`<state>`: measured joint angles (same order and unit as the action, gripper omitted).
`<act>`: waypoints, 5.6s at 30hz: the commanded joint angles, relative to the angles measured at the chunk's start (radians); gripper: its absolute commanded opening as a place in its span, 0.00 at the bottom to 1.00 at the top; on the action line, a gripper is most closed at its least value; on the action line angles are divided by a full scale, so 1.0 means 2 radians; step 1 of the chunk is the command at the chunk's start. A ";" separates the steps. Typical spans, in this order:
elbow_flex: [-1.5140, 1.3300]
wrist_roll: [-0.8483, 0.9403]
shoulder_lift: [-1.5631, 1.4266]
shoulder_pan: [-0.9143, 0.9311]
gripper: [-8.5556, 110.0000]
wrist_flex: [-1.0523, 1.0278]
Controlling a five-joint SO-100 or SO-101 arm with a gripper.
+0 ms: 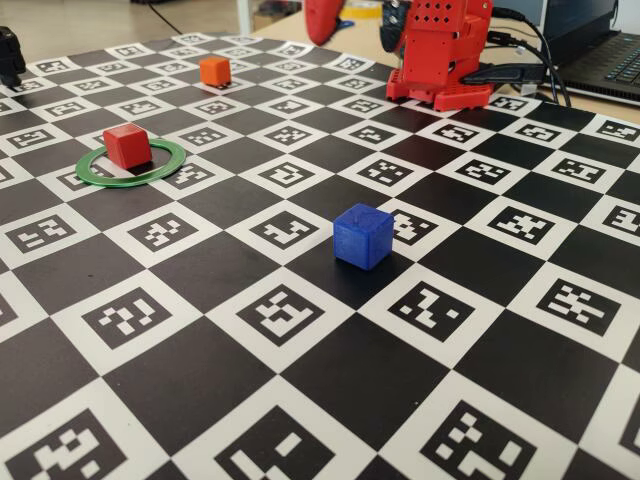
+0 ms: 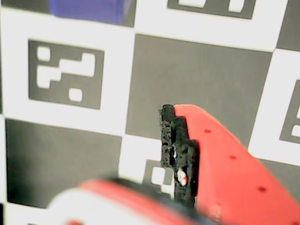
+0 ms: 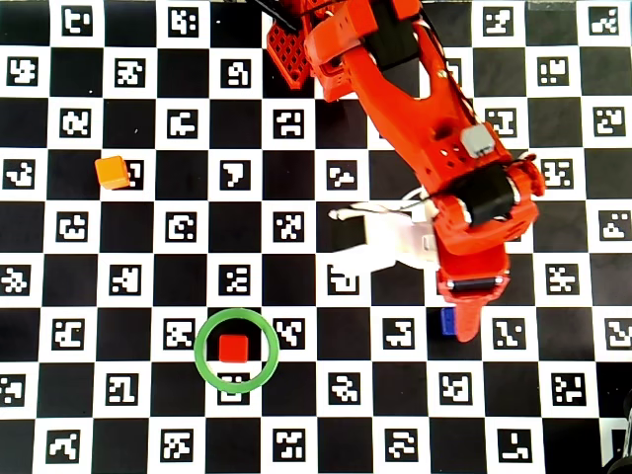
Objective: Grab the red cube then put it in the green circle then put the blue cube on top and finally the orange cube on top
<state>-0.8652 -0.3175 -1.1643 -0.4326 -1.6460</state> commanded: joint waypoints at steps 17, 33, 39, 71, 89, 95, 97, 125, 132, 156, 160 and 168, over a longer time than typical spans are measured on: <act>-0.026 -0.006 0.060 -0.006 0.41 0.102; -0.126 0.008 0.067 0.003 0.41 0.196; -0.140 0.012 0.075 0.011 0.41 0.214; -0.143 0.002 0.092 0.005 0.36 0.242; -0.132 0.006 0.092 0.004 0.10 0.228; -0.102 0.028 0.077 0.011 0.10 0.174; -0.089 0.037 0.067 0.015 0.10 0.153; -0.039 0.262 -0.089 0.235 0.09 -0.006; 0.048 0.281 -0.038 0.285 0.09 -0.035; 0.223 0.308 0.146 0.363 0.09 -0.044; 0.242 0.311 0.168 0.368 0.09 -0.045; 0.263 0.314 0.199 0.375 0.10 -0.035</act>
<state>-0.4341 0.3068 -0.7348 0.3053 -1.7165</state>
